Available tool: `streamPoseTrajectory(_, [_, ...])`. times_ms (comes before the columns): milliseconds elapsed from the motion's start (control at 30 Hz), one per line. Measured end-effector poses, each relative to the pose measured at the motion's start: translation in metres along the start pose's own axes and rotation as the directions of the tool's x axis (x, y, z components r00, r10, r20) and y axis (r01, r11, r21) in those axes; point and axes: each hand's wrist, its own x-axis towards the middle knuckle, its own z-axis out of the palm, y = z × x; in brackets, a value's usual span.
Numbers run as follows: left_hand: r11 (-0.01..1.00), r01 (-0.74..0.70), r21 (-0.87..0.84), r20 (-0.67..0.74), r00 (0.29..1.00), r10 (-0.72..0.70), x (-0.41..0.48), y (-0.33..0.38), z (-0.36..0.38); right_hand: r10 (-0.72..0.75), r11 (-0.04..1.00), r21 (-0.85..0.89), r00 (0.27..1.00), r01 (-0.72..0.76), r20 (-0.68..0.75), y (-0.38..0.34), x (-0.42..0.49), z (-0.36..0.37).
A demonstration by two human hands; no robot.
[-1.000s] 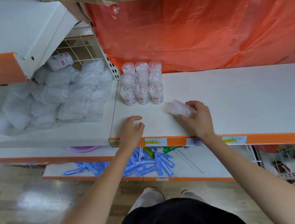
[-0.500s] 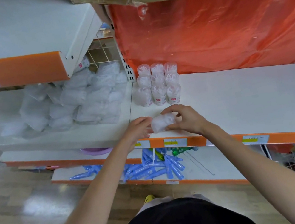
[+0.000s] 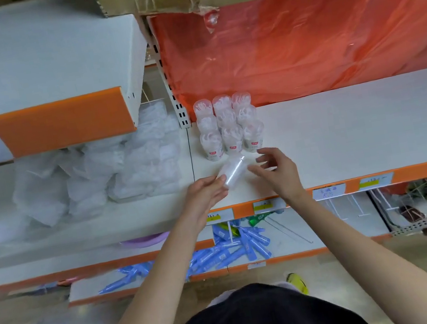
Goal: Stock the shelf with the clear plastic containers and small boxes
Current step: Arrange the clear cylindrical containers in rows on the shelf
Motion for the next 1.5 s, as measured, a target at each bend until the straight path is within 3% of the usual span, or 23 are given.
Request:
streamPoseTrajectory(100, [0.995, 0.010, -0.104, -0.001, 1.000, -0.010, -0.001, -0.007, -0.001, 0.157, 0.979, 0.126, 0.987, -0.161, 0.038, 0.000, -0.014, 0.016])
streamPoseTrajectory(200, [0.993, -0.014, -0.117, 0.013, 1.000, 0.015, -0.003, -0.009, -0.005, 0.162, 0.973, 0.131, 0.969, -0.188, 0.187, -0.004, -0.022, 0.035])
streamPoseTrajectory(300, [0.997, -0.030, -0.067, 0.050, 0.998, 0.033, -0.004, -0.007, -0.011, 0.164, 0.955, 0.204, 0.955, -0.216, 0.245, -0.011, -0.026, 0.046])
streamPoseTrajectory(500, [0.969, -0.131, 0.210, 0.004, 0.991, 0.133, -0.001, 0.000, -0.023, 0.172, 0.918, 0.326, 0.966, -0.228, 0.190, -0.019, -0.025, 0.052])
streamPoseTrajectory(600, [0.951, -0.173, 0.256, -0.029, 0.982, 0.187, 0.001, 0.006, -0.027, 0.172, 0.926, 0.312, 0.973, -0.214, 0.157, -0.018, -0.023, 0.051])
streamPoseTrajectory(733, [0.951, -0.149, 0.273, -0.002, 0.988, 0.155, 0.004, 0.010, -0.022, 0.168, 0.934, 0.296, 0.977, -0.200, 0.132, -0.018, -0.023, 0.050])
streamPoseTrajectory(933, [0.960, -0.145, 0.239, -0.003, 0.989, 0.151, 0.006, 0.008, -0.004, 0.178, 0.958, 0.201, 0.974, -0.204, 0.137, -0.015, -0.021, 0.051])
streamPoseTrajectory(1133, [0.985, -0.101, 0.142, 0.029, 0.995, 0.098, 0.010, 0.007, -0.007, 0.152, 0.935, 0.273, 0.951, -0.227, 0.271, -0.013, -0.021, 0.035])
streamPoseTrajectory(1400, [0.993, -0.106, 0.043, 0.054, 0.993, 0.103, 0.007, 0.008, -0.009, 0.186, 0.919, 0.272, 0.923, -0.285, 0.337, -0.011, -0.017, 0.033])
streamPoseTrajectory(1500, [0.989, -0.125, 0.079, 0.073, 0.990, 0.119, 0.005, 0.010, -0.010, 0.182, 0.912, 0.288, 0.917, -0.293, 0.356, -0.012, -0.018, 0.034])
